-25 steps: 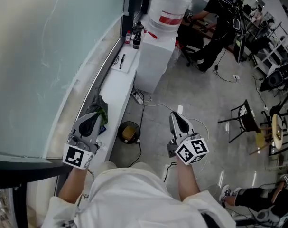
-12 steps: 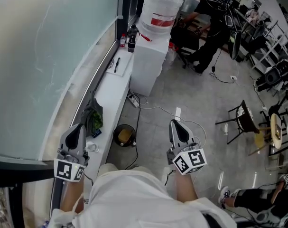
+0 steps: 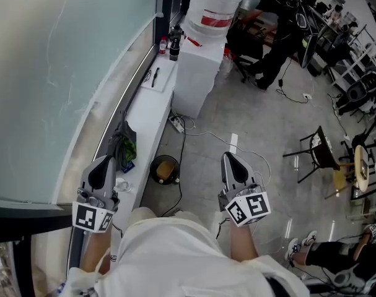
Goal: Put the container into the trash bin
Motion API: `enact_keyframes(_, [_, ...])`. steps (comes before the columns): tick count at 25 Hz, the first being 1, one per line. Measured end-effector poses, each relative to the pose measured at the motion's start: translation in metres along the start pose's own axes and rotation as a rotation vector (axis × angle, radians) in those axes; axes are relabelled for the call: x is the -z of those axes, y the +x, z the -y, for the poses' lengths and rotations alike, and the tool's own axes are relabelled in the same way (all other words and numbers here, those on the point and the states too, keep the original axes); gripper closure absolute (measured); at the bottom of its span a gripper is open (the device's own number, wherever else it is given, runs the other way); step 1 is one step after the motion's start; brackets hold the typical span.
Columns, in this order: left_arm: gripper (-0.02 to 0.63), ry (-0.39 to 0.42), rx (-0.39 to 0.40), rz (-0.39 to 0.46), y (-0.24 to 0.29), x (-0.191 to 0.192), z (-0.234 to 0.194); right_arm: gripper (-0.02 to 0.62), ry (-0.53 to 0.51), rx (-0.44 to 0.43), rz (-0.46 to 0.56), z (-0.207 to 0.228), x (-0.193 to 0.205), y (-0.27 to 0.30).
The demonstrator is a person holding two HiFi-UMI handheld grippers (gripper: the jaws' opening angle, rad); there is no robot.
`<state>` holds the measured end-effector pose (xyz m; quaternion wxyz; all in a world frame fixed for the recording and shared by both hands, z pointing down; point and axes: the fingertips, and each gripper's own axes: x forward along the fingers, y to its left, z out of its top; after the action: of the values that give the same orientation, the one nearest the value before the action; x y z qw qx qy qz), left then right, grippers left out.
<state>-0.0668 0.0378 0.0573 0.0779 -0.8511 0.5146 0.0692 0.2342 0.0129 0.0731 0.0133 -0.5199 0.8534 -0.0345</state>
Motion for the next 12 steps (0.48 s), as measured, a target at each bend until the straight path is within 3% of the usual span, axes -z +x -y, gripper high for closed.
enact_keyframes(12, [0.591,-0.015,0.034,-0.007,-0.010,-0.001,-0.023,0.593,-0.004,-0.015,-0.026,-0.039,0.004,0.015])
